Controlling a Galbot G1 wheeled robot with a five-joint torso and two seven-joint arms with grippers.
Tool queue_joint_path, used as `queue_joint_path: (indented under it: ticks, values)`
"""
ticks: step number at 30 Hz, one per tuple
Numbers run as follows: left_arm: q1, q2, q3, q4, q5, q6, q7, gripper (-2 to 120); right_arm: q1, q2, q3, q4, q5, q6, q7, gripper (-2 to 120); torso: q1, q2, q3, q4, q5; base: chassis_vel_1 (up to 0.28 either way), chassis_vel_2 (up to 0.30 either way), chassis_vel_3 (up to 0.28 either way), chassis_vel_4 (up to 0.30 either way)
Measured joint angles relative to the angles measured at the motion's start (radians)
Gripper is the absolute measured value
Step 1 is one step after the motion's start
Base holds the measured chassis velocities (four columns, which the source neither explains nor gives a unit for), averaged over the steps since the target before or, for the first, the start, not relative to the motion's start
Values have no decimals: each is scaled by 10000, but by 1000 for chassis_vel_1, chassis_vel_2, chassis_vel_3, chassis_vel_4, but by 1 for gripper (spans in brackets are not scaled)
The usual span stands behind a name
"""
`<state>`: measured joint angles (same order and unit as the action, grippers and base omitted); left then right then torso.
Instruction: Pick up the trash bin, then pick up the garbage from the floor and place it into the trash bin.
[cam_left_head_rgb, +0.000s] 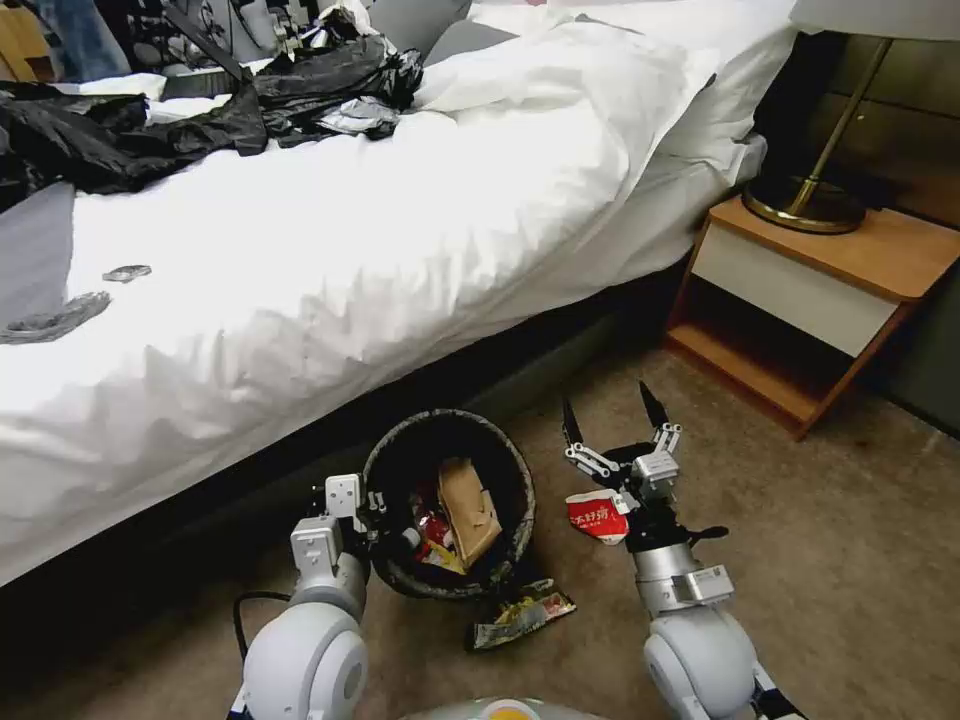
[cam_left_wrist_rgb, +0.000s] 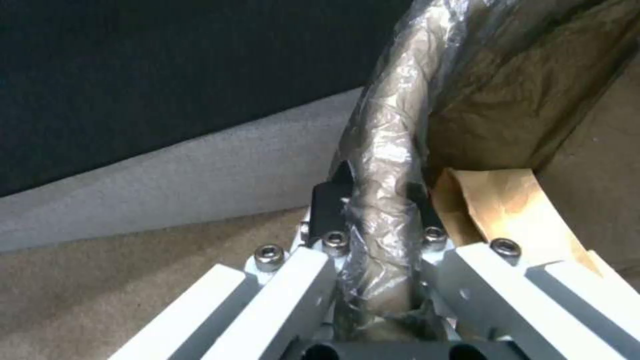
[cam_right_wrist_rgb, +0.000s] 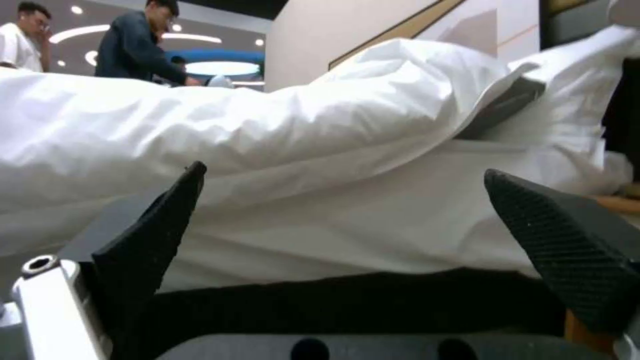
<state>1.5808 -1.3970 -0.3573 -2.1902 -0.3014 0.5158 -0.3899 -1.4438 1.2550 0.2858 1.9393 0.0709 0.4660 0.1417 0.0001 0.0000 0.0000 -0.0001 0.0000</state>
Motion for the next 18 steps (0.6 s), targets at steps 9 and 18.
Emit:
queue_joint_path:
  ticks: [9, 18]
  values:
    - [2, 8, 25, -21, 0, 26, -2, 0, 1253, -1904, 816, -1156, 588, -1123, -1873, 100, 0, 0, 0, 1, 0, 0, 0, 0, 0]
    - [98, -73, 37, -107, 82, 26, 0, 0, 2693, -3281, 140, -3728, 591, -2123, -4165, 100, 0, 0, 1, 2, 1, 0, 0, 0, 0]
